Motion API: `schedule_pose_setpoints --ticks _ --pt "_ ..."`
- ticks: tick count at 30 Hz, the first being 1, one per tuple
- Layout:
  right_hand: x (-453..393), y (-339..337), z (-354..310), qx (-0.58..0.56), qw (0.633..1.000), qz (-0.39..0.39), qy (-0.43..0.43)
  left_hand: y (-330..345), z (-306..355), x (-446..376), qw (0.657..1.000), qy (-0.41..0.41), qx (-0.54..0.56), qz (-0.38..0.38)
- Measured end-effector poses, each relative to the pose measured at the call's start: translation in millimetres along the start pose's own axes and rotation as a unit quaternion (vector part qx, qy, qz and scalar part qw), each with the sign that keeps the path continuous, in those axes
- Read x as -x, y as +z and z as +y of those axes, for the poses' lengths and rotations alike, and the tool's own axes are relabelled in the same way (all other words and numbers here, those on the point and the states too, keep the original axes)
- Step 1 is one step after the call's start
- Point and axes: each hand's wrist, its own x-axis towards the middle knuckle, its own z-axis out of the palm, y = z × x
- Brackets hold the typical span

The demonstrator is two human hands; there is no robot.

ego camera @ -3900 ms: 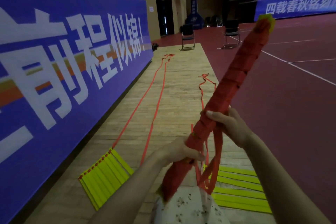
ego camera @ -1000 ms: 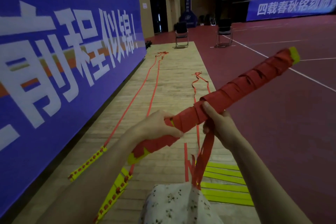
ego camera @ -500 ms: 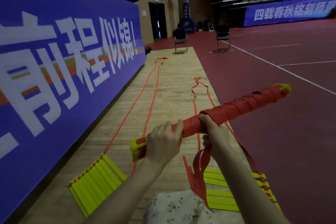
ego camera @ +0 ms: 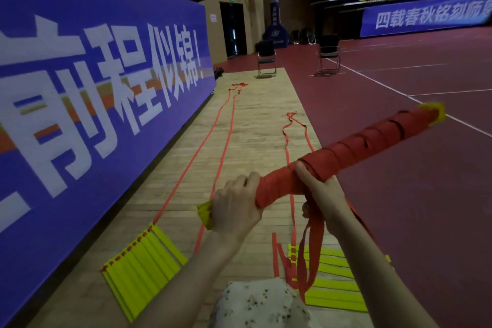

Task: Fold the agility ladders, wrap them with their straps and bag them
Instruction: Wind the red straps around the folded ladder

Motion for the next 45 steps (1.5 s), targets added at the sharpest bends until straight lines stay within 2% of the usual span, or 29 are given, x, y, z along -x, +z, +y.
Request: schedule_pose_setpoints --ticks 3,5,7,8,10,11,12,15,17,19,21,24,26,27,28,29,30,31,32,33,34,35,37,38,39,41,42,45 --pt "3 6 8 -0.108 0.987 0.046 0.106 17 6 15 0.993 0.059 -0.049 0.092" --pt "2 3 17 -0.153 0.981 0.068 0.096 15 7 19 0.993 0.077 -0.05 0.079" --pt "2 -3 26 -0.183 0.981 0.047 0.036 -2 4 12 0.997 0.071 0.007 -0.017" --pt "2 -6 29 -0.189 0.982 0.027 0.007 -12 -2 1 0.988 0.06 0.062 -0.126" --pt "1 -12 31 -0.183 0.983 -0.015 -0.028 -23 -16 -23 0.916 0.02 0.184 -0.355" --pt "1 -13 29 -0.173 0.984 -0.033 -0.035 -24 -20 -32 0.889 0.014 0.214 -0.405" --pt "0 -13 25 -0.159 0.986 -0.039 -0.038 -24 -22 -37 0.882 0.006 0.227 -0.412" --pt "-1 -11 7 -0.078 0.997 -0.004 -0.017 -15 -12 -31 0.934 -0.054 0.188 -0.299" --pt "-2 -9 -3 -0.054 0.998 0.027 0.024 -7 0 -18 0.98 -0.06 0.096 -0.163" --pt "0 -5 -7 -0.077 0.994 0.042 0.061 0 8 -10 0.998 -0.036 0.029 -0.051" --pt "-1 4 -7 -0.093 0.991 0.046 0.079 10 10 -9 0.999 -0.031 -0.014 0.029" --pt "-4 10 0 -0.146 0.985 0.071 0.065 17 14 -1 0.998 -0.026 -0.029 0.04" --pt "-7 5 7 -0.168 0.985 0.028 0.025 11 10 0 0.999 -0.025 -0.016 -0.035" --pt "-7 -3 12 -0.166 0.986 -0.004 0.004 4 7 -5 0.992 -0.014 0.023 -0.126" --pt "-7 -9 17 -0.159 0.986 -0.039 -0.015 -3 -2 -12 0.964 -0.007 0.102 -0.247" --pt "-7 -16 21 -0.149 0.986 -0.073 -0.033 -10 -11 -20 0.905 -0.007 0.206 -0.372" --pt "-6 -21 22 -0.137 0.984 -0.105 -0.051 -12 -19 -27 0.828 -0.022 0.311 -0.465" --pt "-6 -24 20 -0.123 0.982 -0.131 -0.066 -13 -24 -30 0.755 -0.051 0.408 -0.511" --pt "-5 -25 17 -0.108 0.981 -0.141 -0.075 -10 -27 -30 0.71 -0.082 0.477 -0.512" --pt "-4 -26 13 -0.092 0.983 -0.136 -0.078 -7 -29 -28 0.711 -0.095 0.505 -0.48" --pt "-3 -26 9 -0.071 0.988 -0.118 -0.076 -3 -28 -25 0.751 -0.098 0.487 -0.435" --pt "-1 -27 7 -0.045 0.993 -0.09 -0.064 0 -26 -21 0.807 -0.088 0.437 -0.387" --pt "3 -25 4 0.019 0.999 -0.015 -0.027 2 -20 -14 0.934 -0.063 0.25 -0.247" --pt "4 -23 4 0.03 0.999 0.018 -0.011 3 -19 -13 0.976 -0.043 0.146 -0.159" --pt "6 -20 5 0.021 0.999 0.037 0.003 5 -18 -12 0.994 -0.01 0.07 -0.08" --pt "7 -14 3 -0.016 0.998 0.052 0.026 10 -14 -7 0.999 0.042 0.001 0.029" --pt "7 -10 3 -0.026 0.997 0.061 0.037 15 -14 -4 0.997 0.057 -0.017 0.055" --pt "5 1 12 -0.051 0.989 0.127 0.059 20 -9 7 0.995 0.061 -0.045 0.066"
